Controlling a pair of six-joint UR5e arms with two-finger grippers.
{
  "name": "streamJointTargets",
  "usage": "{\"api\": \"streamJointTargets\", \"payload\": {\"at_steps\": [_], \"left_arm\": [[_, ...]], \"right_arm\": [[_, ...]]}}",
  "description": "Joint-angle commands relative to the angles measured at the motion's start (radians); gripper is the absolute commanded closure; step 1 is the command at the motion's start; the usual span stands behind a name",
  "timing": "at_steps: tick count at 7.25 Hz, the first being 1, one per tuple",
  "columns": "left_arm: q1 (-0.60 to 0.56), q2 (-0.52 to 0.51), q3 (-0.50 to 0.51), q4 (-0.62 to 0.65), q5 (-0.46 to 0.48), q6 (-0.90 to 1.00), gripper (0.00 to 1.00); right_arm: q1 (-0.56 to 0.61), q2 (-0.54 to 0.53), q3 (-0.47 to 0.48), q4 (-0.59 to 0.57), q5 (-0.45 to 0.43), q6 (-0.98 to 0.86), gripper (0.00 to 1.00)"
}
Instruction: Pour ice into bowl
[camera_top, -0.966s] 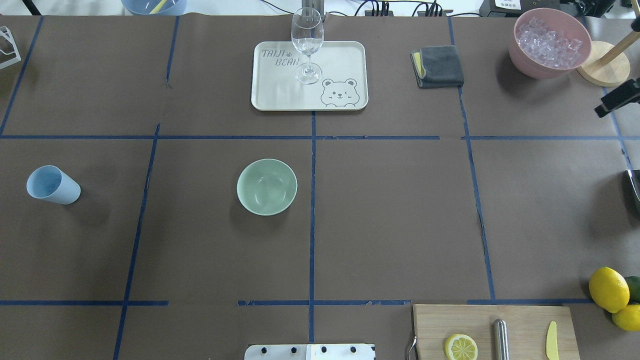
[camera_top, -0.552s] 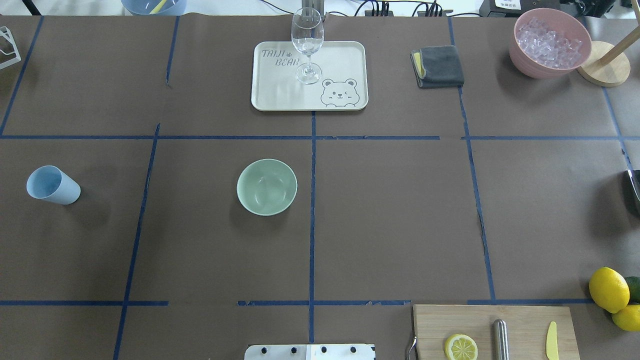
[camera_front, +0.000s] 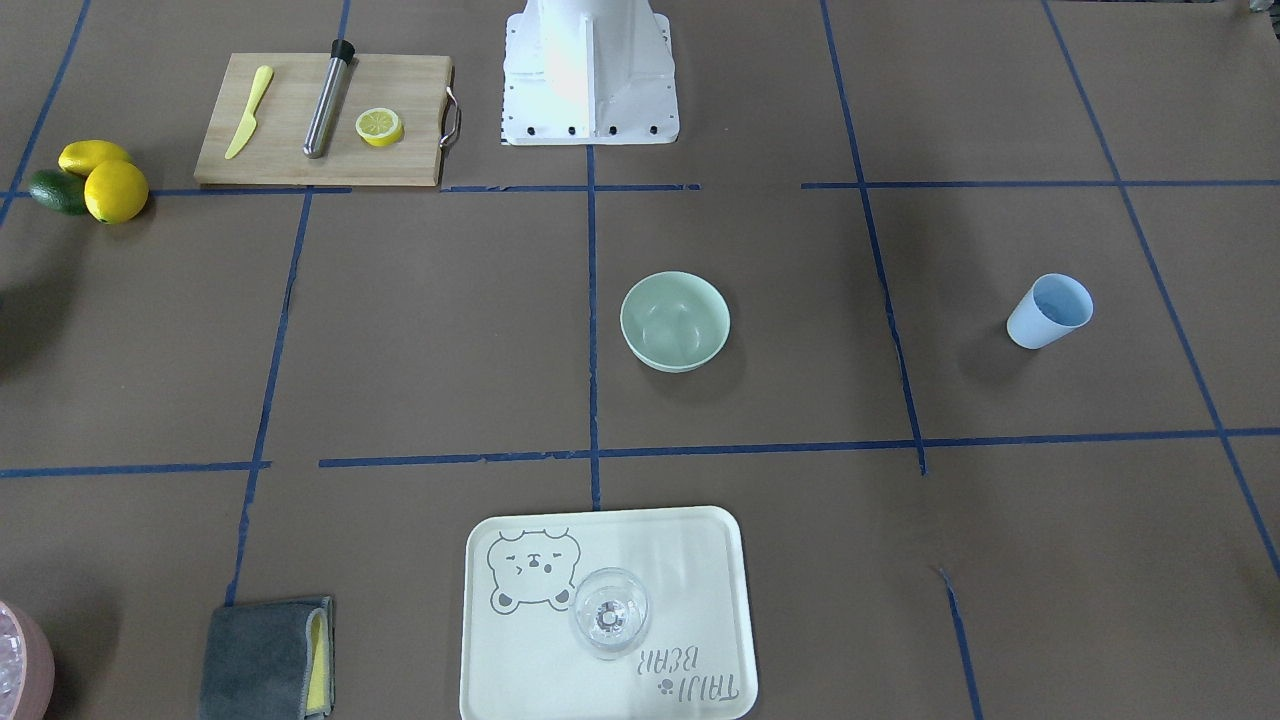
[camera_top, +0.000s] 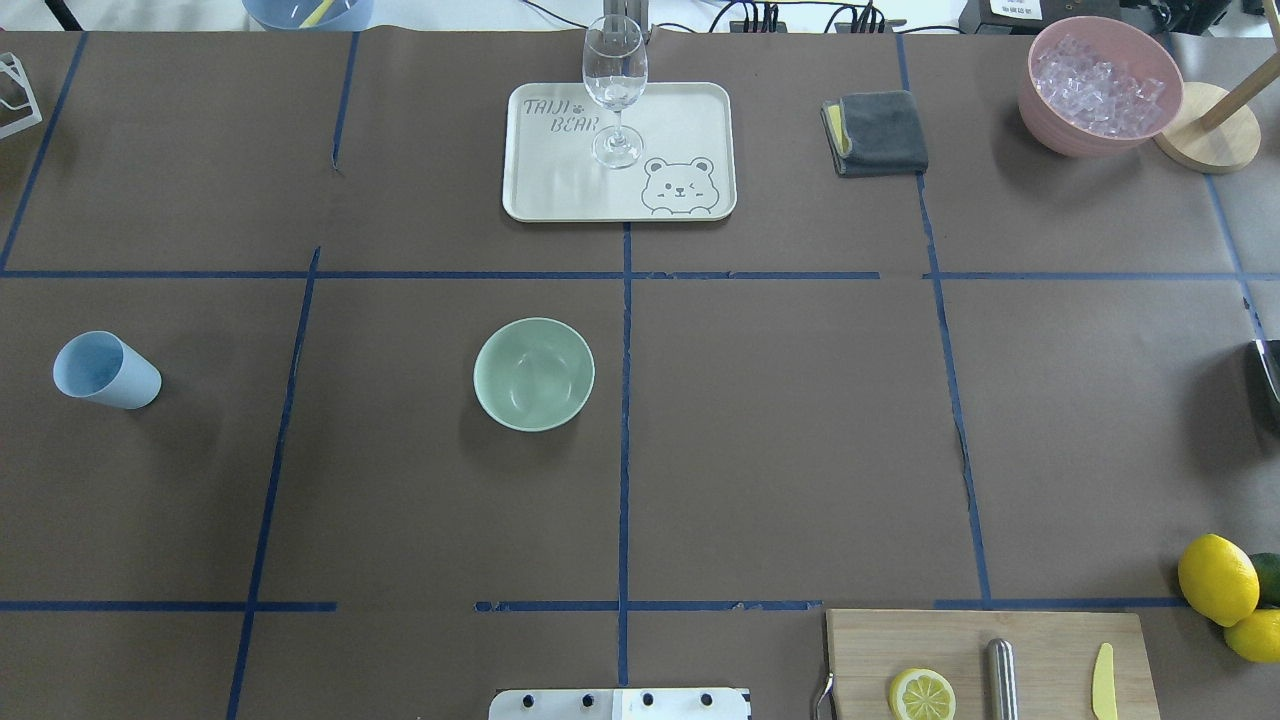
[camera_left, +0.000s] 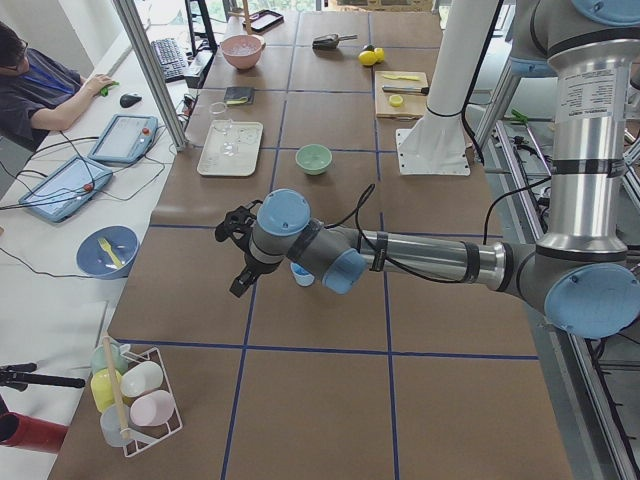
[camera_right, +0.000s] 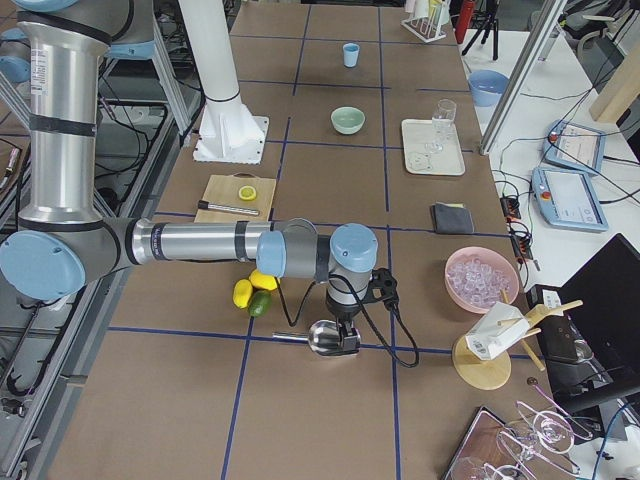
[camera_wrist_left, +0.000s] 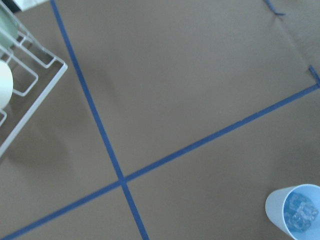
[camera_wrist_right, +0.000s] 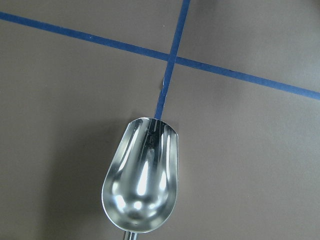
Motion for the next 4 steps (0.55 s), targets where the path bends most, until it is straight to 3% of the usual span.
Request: {"api": "streamJointTargets", "payload": {"at_steps": [1, 2, 4], "left_arm": [[0.017, 0.005, 0.01, -0.324, 0.004, -0.373, 0.0], [0.083, 0.033, -0.003, -0.446, 0.071, -0.442, 0.0], [0.271, 0.104, -0.01, -0.646, 0.377, -0.602, 0.0]], "right_arm": [[0.001, -0.004, 0.0, 0.001, -0.002, 0.001, 0.0], [0.001, -0.005, -0.002, 0.001, 0.0, 0.003, 0.0], [0.001, -0.005, -0.003, 0.001, 0.0, 0.006, 0.0]]}}
